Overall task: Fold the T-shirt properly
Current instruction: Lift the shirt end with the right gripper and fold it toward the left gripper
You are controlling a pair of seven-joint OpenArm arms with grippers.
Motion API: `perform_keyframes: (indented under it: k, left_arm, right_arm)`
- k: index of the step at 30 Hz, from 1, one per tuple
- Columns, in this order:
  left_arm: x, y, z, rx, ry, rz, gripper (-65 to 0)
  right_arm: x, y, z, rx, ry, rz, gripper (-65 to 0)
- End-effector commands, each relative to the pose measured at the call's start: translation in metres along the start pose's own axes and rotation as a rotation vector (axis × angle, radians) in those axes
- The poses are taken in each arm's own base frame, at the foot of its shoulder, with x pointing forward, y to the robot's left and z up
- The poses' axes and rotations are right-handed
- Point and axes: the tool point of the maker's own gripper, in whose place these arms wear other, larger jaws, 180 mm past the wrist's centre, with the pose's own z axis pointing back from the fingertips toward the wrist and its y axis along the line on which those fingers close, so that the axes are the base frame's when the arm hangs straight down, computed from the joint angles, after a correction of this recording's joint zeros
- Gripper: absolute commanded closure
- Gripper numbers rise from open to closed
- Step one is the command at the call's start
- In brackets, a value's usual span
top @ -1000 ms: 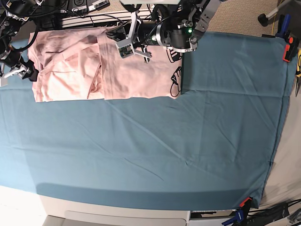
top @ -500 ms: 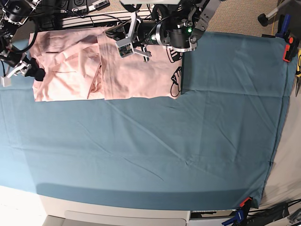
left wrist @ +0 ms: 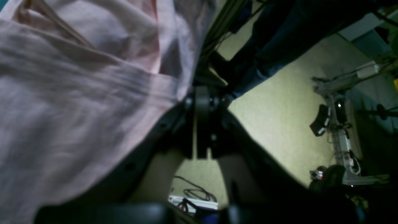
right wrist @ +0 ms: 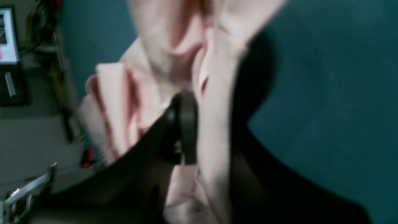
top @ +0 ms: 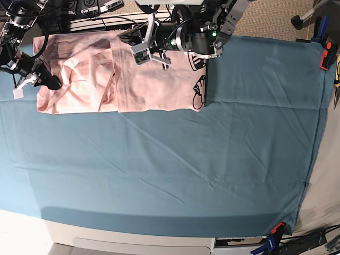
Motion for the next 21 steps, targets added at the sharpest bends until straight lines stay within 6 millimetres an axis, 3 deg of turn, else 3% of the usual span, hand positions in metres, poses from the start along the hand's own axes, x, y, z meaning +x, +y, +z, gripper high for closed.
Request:
perform_keyframes:
  k: [1,6,12,15,21]
  left_arm:
    - [0.015,-0.005,0.001,-0.018,-0.052,-0.014,0.0]
    - [0.006,0.002,0.001,0.02,-0.006,-0.038,0.0]
    - [0.004,0.019,0.01,0.077,-0.003,-0.016,0.0]
    - [0.002,0.04,0.021,0.156,-0.013,0.045,0.0]
    - [-0.01,0.086,0.061,0.325,-0.018,0.116,0.0]
  right_arm:
    - [0.023,0.011,0.008,0.033,-0.06,0.033,0.0]
    - [0.03,0.028,0.007,0.048,-0.066,0.108,0.0]
    - [0.035,0.096,0.002,0.11,-0.079,0.367,0.0]
    - [0.02,0.129,-0.002,0.141,-0.078,0.472,0.0]
    - [-0.033,0.144,-0.019,0.063,-0.017,0.539,0.0]
